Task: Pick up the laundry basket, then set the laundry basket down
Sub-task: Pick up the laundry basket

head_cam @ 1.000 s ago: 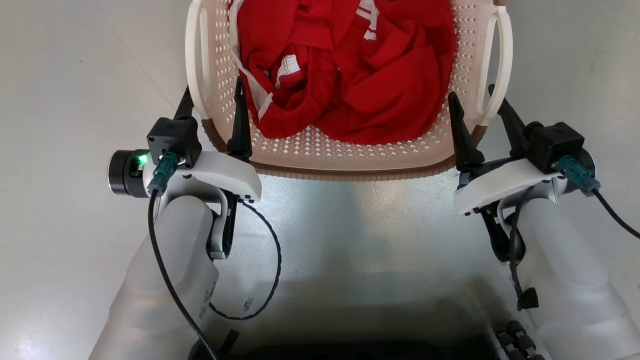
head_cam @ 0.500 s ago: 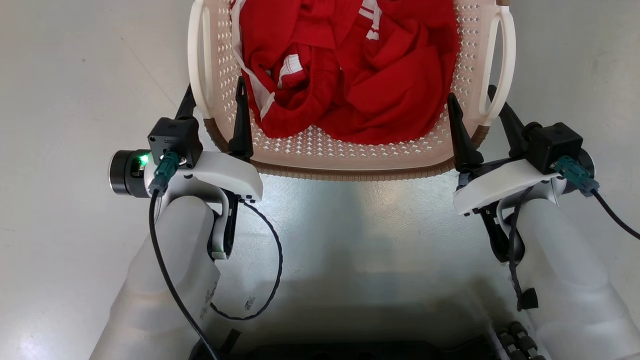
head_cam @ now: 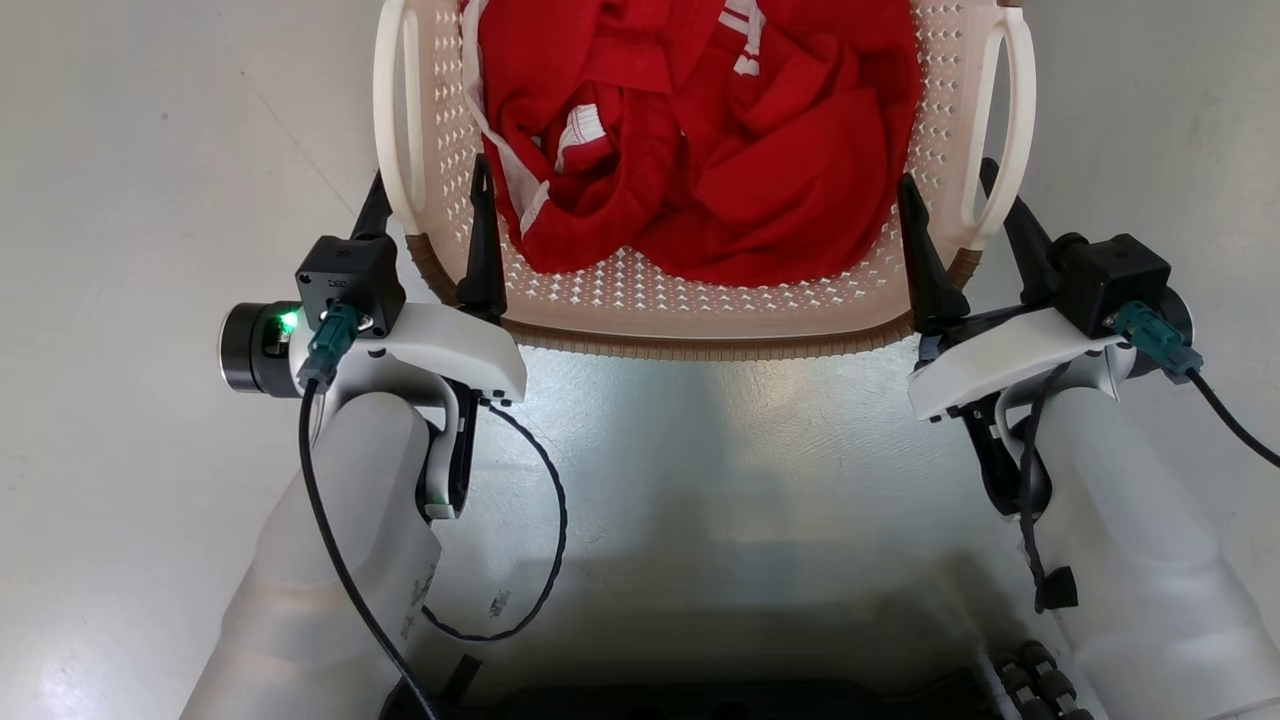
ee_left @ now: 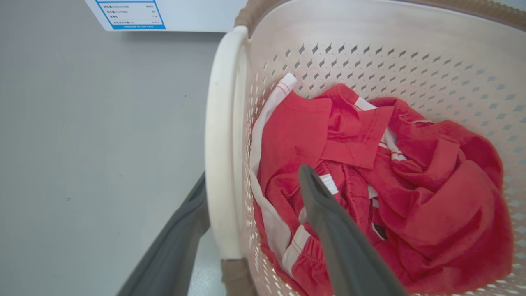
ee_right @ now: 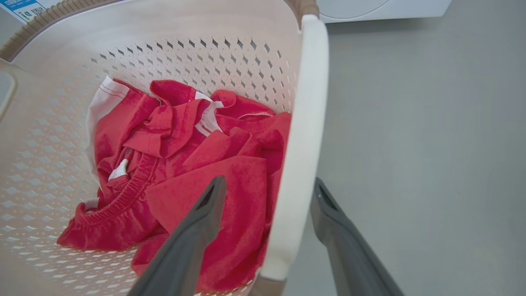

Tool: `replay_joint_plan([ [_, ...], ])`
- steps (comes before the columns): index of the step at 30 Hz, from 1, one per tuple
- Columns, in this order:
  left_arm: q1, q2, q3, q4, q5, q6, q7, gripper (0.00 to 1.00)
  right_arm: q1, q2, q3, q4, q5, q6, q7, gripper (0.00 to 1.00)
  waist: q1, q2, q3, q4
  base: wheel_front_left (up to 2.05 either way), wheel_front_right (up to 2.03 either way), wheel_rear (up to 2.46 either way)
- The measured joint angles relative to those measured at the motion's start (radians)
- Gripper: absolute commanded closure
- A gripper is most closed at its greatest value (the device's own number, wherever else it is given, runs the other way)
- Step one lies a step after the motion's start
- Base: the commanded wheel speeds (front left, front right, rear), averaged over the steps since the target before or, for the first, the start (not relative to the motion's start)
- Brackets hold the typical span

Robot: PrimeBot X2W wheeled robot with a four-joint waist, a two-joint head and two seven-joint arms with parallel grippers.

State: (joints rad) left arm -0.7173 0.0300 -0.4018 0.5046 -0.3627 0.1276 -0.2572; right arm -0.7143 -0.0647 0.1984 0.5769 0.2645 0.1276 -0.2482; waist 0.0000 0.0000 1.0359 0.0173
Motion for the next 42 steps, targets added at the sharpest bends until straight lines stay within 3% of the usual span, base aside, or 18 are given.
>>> replay_joint_plan([
  [3,0.000,0.000,0.000,0.001,0.000,0.000,0.000,0.01,0.000,0.000,-0.001,0.000,0.000,0.000,0.000,0.00,0.0000,0.0000,0.000,0.000,0.00,0.00,0.00],
  [5,0.000,0.000,0.000,0.003,-0.001,0.000,0.000,0.14,0.000,0.000,-0.002,0.000,0.000,0.000,0.000,0.00,0.0000,0.0000,0.001,0.000,0.00,0.00,0.00],
  [6,0.000,0.000,0.000,0.003,-0.004,0.000,0.000,0.26,0.000,0.000,-0.003,0.000,0.000,0.000,0.000,0.20,0.0001,0.0000,0.002,0.000,0.00,0.00,0.00],
  [7,0.000,0.000,0.000,0.004,-0.007,0.000,0.000,0.73,0.000,0.000,-0.003,0.001,0.000,0.000,0.000,0.67,0.0000,0.0000,0.002,0.001,0.00,0.00,0.00],
  [8,0.000,0.000,0.000,0.006,-0.009,0.000,0.000,1.00,0.000,0.000,-0.003,0.004,0.003,0.000,0.000,1.00,0.0001,0.0000,0.003,0.001,0.00,0.00,0.00],
  [25,-0.007,0.001,-0.044,0.082,-0.074,-0.002,-0.002,1.00,0.010,-0.004,0.010,0.035,0.044,-0.009,0.000,1.00,0.0000,0.0000,-0.053,0.001,0.00,0.00,0.00],
  [42,0.071,0.001,-0.198,0.267,-0.238,-0.002,0.000,1.00,0.150,-0.004,0.053,0.119,0.038,-0.009,0.000,1.00,0.0001,0.0000,-0.294,0.023,0.00,0.00,0.00],
])
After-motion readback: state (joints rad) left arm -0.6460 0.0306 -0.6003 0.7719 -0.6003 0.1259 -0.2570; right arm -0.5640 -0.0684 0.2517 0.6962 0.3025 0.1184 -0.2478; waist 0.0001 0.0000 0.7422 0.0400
